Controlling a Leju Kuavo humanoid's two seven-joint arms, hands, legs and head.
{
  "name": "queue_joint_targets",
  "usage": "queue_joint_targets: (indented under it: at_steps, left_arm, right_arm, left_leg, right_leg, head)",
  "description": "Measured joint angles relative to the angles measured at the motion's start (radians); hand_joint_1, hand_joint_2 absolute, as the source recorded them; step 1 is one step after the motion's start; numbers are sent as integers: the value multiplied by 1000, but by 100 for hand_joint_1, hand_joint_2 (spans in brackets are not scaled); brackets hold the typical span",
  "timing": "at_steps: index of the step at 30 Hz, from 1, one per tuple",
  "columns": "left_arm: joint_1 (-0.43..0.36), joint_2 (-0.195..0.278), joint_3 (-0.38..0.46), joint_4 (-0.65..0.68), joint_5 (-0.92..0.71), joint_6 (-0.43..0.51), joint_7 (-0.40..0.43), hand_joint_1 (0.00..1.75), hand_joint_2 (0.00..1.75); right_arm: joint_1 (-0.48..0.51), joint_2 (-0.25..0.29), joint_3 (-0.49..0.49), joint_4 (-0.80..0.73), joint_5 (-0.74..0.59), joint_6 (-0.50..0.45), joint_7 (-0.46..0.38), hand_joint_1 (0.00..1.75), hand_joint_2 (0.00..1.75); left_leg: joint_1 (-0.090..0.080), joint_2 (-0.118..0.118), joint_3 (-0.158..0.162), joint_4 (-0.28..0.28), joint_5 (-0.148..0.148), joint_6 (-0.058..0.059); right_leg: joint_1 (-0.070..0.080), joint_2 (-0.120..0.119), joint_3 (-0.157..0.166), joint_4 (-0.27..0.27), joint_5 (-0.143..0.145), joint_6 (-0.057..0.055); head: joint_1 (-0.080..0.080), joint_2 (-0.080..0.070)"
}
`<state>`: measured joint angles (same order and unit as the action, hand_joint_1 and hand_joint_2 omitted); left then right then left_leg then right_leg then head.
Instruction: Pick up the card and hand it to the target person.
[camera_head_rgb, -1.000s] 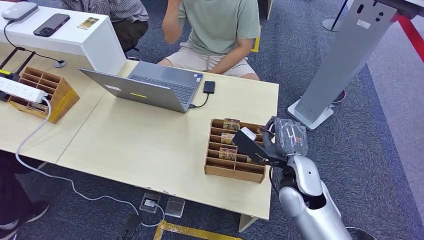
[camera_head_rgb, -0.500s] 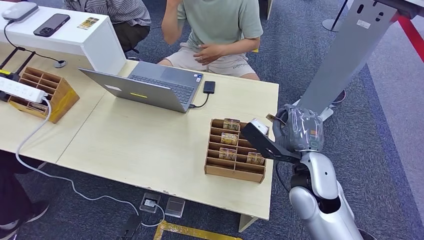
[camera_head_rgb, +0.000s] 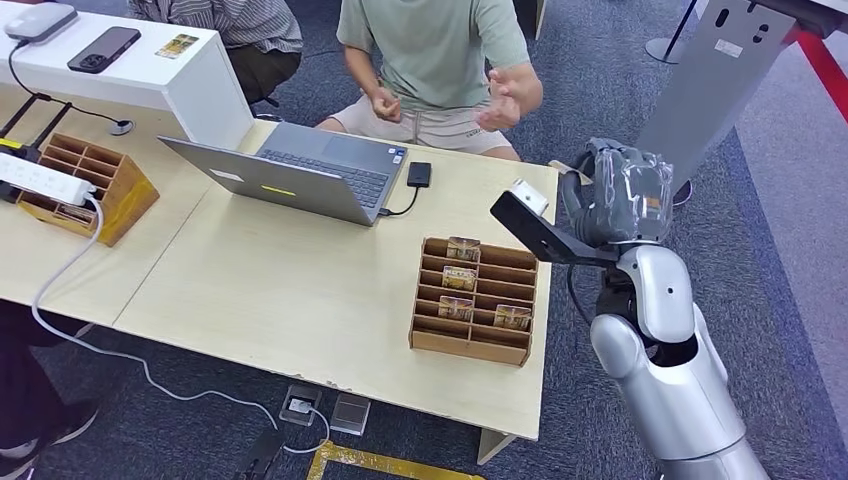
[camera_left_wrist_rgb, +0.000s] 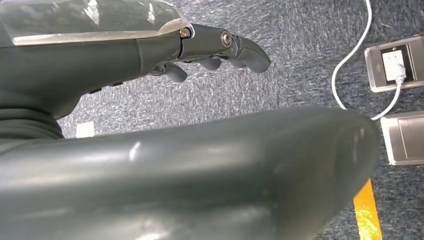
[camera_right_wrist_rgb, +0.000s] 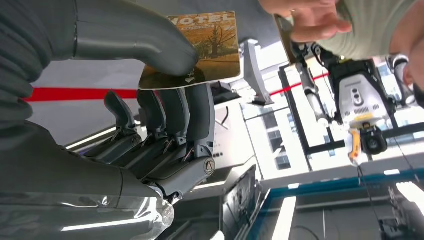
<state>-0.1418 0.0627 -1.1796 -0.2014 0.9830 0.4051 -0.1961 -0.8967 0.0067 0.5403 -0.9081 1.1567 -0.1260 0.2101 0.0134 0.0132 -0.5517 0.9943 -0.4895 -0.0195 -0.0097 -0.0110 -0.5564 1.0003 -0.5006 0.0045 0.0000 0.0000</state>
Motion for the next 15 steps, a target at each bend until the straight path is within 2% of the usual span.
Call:
queue_joint_targets:
  at_steps: [8, 15]
  left_arm:
    - [-1, 2, -6, -1, -9, -5, -12, 0, 0]
    - [-1, 5, -8, 0, -12, -8, -10, 0, 0]
  right_arm:
    - [-86, 35, -8, 203, 3, -71, -20, 140, 175]
    - [-106, 45, -8, 297, 3, -98, -32, 137, 175]
  left_leg:
    - [0, -1, 0, -1, 0, 0]
    - [0, -2, 0, 0, 0, 0]
  right_leg:
    - [0, -1, 1, -1, 0, 0]
    - [0, -2, 1, 0, 0, 0]
  head:
    - [0, 0]
    - [0, 0]
